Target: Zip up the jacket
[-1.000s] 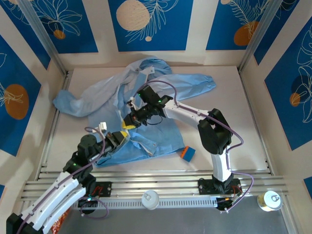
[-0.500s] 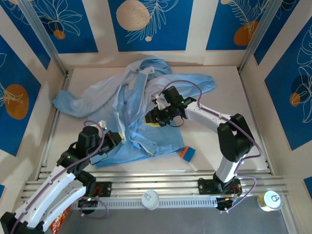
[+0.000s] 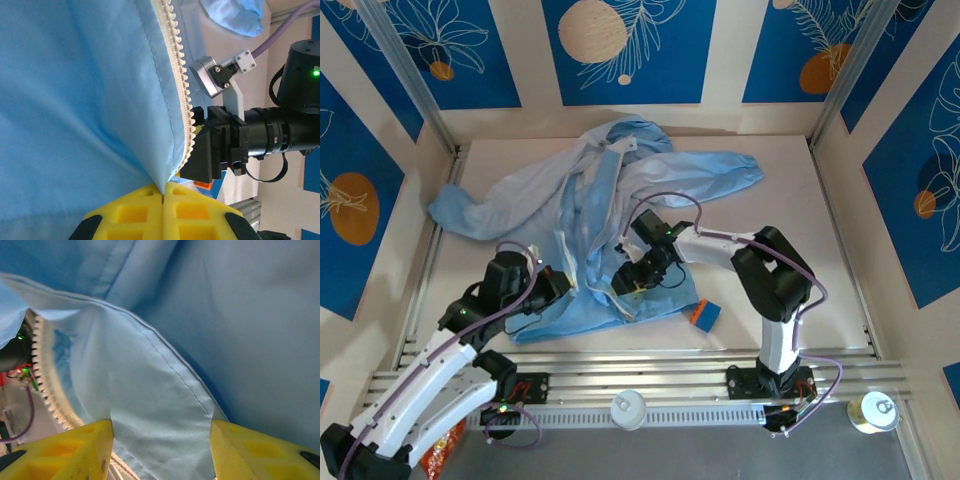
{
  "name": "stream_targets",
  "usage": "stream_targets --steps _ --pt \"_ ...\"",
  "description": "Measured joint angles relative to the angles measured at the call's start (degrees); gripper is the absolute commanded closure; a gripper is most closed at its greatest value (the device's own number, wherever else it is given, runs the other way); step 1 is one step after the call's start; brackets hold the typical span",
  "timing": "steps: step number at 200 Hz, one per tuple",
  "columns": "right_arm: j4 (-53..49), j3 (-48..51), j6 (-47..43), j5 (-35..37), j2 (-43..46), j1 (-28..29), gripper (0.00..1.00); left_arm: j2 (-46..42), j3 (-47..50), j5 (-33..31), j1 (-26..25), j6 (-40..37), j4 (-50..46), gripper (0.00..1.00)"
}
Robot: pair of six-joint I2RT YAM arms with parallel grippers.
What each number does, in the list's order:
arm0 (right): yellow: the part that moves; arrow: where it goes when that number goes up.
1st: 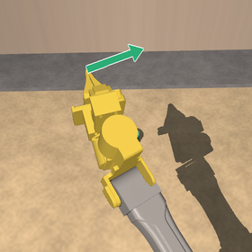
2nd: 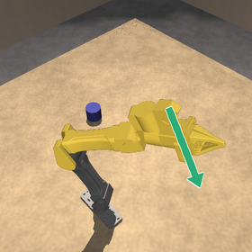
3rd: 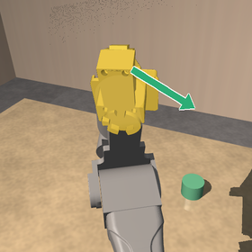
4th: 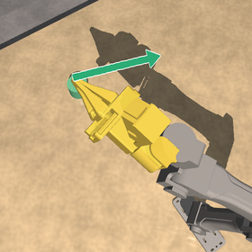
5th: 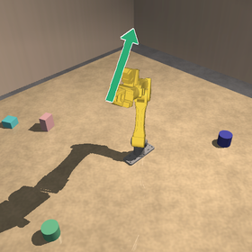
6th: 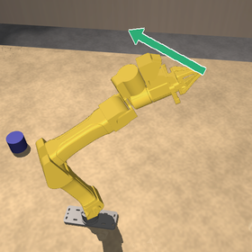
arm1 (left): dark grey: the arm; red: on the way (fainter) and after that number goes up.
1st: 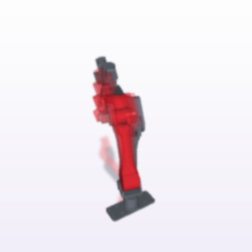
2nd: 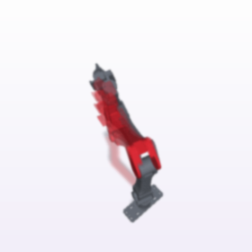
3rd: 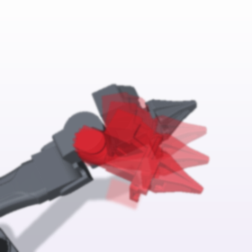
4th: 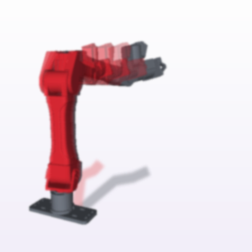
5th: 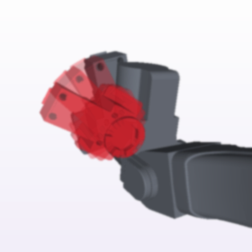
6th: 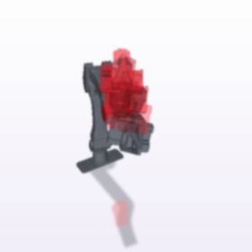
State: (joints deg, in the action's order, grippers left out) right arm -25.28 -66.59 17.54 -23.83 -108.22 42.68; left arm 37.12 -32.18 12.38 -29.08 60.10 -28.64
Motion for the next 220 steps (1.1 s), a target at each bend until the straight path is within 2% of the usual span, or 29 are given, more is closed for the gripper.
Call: stream_targets --steps 54,112,121,142,153,174,220 --pt "-0.1 -2.6 -3.7 2.3 -3.0 4.0 0.43 0.1 6.5 2.1 0.0 1.7 3.1 1.00" --pt "-3.6 -7.7 -6.6 8.3 -5.8 8.7 0.45 0.1 10.2 2.7 0.0 2.4 7.5 1.00" --pt "-4.5 -8.8 -6.6 9.2 -6.3 9.3 0.49 0.1 10.8 2.8 0.0 2.4 8.0 1.00" --pt "-5.9 -10.7 -5.7 12.4 -7.5 10.2 0.80 0.0 11.4 2.9 0.0 2.4 9.3 1.00" --pt "-6.3 -10.8 -5.0 14.4 -7.5 10.3 0.89 -0.2 11.5 3.0 0.0 2.3 9.7 1.00" --pt "-7.1 -10.9 -2.3 16.9 -7.3 10.0 0.96 -0.9 11.7 3.1 0.0 2.3 10.1 1.00" --pt "-13.3 -13.3 1.6 25.5 -1.8 8.2 0.98 -0.8 11.8 3.3 0.0 1.4 12.1 1.00"
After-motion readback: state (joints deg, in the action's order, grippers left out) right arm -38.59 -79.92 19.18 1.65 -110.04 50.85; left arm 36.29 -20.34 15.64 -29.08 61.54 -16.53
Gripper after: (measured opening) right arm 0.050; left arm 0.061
